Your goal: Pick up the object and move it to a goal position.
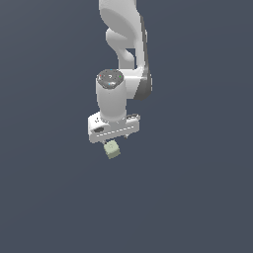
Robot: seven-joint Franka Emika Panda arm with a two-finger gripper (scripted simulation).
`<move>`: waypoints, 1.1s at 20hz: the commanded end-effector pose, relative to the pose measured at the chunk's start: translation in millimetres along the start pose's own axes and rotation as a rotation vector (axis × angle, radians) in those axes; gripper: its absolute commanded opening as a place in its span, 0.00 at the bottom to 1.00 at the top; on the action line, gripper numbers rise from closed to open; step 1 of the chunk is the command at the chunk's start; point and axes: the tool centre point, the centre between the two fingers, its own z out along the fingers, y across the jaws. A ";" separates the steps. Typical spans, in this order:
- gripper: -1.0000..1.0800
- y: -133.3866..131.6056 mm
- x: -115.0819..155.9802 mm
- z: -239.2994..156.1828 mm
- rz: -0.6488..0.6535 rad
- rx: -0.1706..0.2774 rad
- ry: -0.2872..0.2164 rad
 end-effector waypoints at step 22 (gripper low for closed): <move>0.96 19.2 -17.9 54.3 -0.205 0.028 -0.008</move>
